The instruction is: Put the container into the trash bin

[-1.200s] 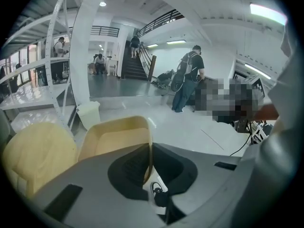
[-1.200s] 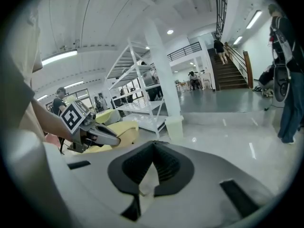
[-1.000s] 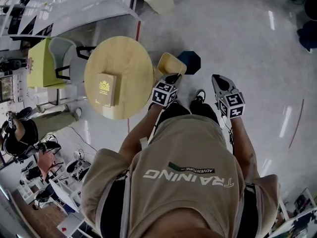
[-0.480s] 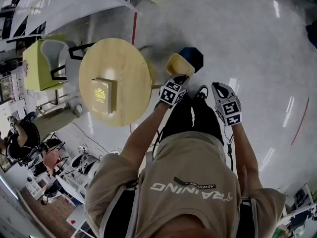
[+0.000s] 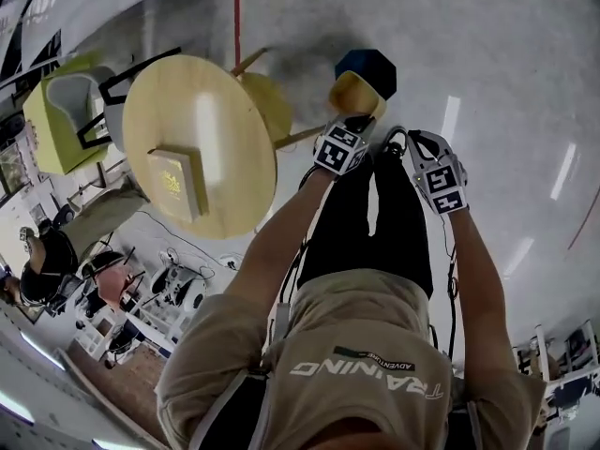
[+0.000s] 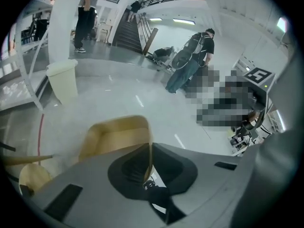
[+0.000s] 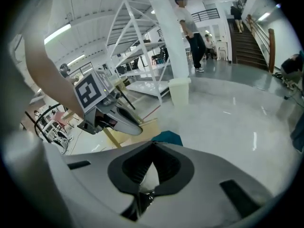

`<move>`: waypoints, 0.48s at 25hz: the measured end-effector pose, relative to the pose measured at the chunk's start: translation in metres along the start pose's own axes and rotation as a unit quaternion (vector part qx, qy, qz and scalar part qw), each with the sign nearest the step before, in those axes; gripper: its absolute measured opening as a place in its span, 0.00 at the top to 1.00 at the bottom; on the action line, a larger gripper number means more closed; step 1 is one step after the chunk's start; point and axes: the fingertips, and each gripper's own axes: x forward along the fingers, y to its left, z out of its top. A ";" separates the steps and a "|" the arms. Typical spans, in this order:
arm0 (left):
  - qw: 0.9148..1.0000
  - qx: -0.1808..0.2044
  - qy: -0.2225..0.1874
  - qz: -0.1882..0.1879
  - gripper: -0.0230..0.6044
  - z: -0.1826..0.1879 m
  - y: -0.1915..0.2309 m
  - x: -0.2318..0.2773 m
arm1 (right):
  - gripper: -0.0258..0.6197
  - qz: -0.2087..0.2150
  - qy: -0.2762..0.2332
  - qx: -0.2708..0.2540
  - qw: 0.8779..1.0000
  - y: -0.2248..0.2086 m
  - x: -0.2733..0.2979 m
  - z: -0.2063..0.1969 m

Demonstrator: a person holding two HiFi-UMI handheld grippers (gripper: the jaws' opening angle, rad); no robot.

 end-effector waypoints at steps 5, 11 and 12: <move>1.000 -0.011 0.014 -0.012 0.93 -0.029 0.026 0.051 | 0.96 0.016 0.026 0.017 0.999 -0.018 0.058 -0.044; 0.999 -0.013 0.027 -0.020 0.93 -0.042 0.059 0.117 | 0.96 0.043 0.048 0.025 0.998 -0.035 0.113 -0.084; 0.999 -0.019 0.027 -0.022 0.93 -0.046 0.065 0.127 | 0.96 0.054 0.053 0.023 0.997 -0.035 0.123 -0.090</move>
